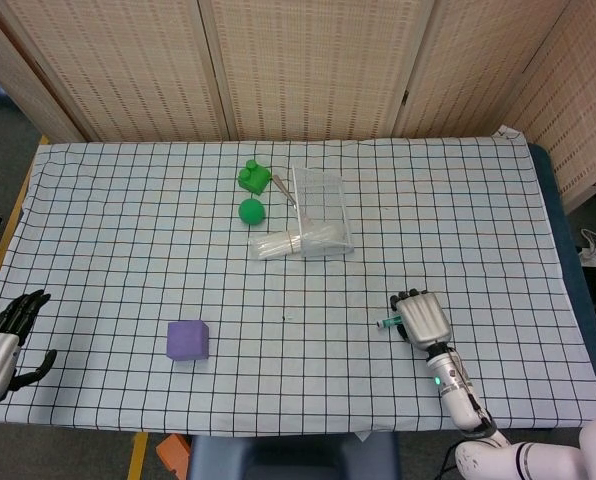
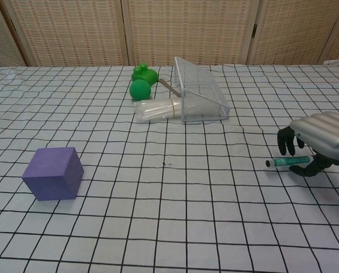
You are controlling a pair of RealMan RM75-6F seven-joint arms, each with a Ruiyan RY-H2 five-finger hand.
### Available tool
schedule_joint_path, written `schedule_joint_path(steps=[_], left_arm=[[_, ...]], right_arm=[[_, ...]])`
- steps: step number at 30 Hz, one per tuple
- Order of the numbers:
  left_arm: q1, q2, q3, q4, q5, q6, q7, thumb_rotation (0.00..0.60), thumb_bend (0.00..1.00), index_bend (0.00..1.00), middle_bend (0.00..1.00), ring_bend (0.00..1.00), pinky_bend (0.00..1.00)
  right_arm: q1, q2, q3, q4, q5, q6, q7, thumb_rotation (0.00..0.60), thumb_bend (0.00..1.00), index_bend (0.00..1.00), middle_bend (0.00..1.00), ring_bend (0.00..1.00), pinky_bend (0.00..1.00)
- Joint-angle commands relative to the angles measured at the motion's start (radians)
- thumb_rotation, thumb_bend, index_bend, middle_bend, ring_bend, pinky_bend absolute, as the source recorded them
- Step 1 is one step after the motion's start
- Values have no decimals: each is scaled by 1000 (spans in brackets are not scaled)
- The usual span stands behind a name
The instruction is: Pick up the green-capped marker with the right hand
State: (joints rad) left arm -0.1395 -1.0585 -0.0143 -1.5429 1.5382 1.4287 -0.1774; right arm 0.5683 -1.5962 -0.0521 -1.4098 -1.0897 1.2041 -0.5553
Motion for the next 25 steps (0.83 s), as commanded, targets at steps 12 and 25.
schedule_joint_path(steps=[12, 25], left_arm=[[7, -6, -7, 3, -1, 23, 13, 600, 400, 0, 0, 0, 163], [31, -73, -8, 14, 47, 110, 156, 600, 396, 0, 0, 0, 150]], right_arm=[[-157, 234, -55, -200, -263, 220, 201, 600, 208, 0, 0, 0, 95], [-341, 269, -80, -8, -434, 418, 436, 600, 184, 0, 0, 0, 0]])
